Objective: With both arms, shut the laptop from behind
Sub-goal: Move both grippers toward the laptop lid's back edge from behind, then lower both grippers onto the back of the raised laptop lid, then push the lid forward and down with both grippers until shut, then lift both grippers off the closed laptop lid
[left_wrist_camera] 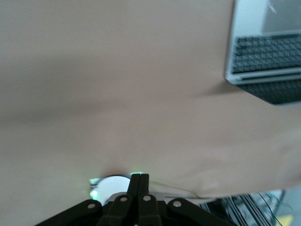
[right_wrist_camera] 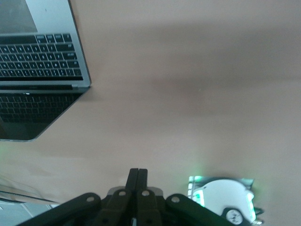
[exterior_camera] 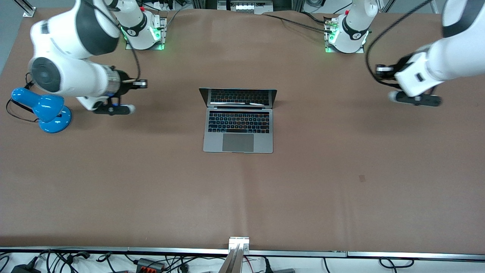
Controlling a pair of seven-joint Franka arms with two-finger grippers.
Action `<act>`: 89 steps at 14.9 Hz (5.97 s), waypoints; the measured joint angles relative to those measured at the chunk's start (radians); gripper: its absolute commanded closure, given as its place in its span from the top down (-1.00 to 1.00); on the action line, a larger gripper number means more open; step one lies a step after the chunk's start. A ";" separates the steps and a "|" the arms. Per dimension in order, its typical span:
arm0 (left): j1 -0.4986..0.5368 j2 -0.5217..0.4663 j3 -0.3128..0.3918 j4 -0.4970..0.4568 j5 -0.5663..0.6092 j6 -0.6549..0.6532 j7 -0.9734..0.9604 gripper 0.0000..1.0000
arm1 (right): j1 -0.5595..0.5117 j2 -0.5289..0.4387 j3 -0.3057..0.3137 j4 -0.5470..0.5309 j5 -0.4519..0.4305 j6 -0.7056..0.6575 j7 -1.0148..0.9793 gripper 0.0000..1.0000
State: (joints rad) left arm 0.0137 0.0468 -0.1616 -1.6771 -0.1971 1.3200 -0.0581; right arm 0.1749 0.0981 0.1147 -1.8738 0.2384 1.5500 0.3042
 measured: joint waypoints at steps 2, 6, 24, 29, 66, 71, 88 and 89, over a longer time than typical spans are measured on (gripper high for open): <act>-0.002 0.005 -0.030 -0.034 -0.073 0.012 -0.002 -0.98 | 0.057 -0.001 0.002 -0.027 0.023 0.027 0.058 -1.00; -0.002 0.005 -0.140 -0.096 -0.140 0.097 -0.093 -0.98 | 0.105 -0.026 0.002 -0.153 0.122 0.152 0.097 -1.00; -0.010 -0.197 -0.521 -0.606 -0.434 0.780 -0.172 -0.98 | 0.358 -0.016 0.003 -0.354 0.230 0.550 0.328 -1.00; -0.010 -0.112 -0.591 -0.652 -0.435 1.091 -0.172 -0.98 | 0.358 -0.010 -0.003 -0.331 0.230 0.566 0.328 -1.00; 0.009 0.523 -0.507 -0.403 -0.435 1.676 0.269 -0.99 | 0.324 0.532 -0.020 0.167 0.093 0.632 0.326 -1.00; 0.003 0.610 -0.497 -0.349 -0.435 1.680 0.282 -0.99 | 0.325 0.580 -0.020 0.169 0.073 0.697 0.326 -1.00; -0.062 0.674 -0.420 -0.279 -0.435 1.653 0.303 -0.99 | 0.266 0.531 -0.031 0.281 -0.019 0.574 0.322 -1.00; -0.051 0.648 -0.413 -0.268 -0.435 1.586 0.305 -0.99 | 0.246 0.511 -0.033 0.310 -0.032 0.511 0.318 -1.00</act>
State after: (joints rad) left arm -0.0375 0.6944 -0.5747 -1.9450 -0.6317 2.9062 0.2466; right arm 0.4206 0.6091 0.0822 -1.5635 0.2069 2.0608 0.6223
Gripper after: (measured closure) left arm 0.991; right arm 0.991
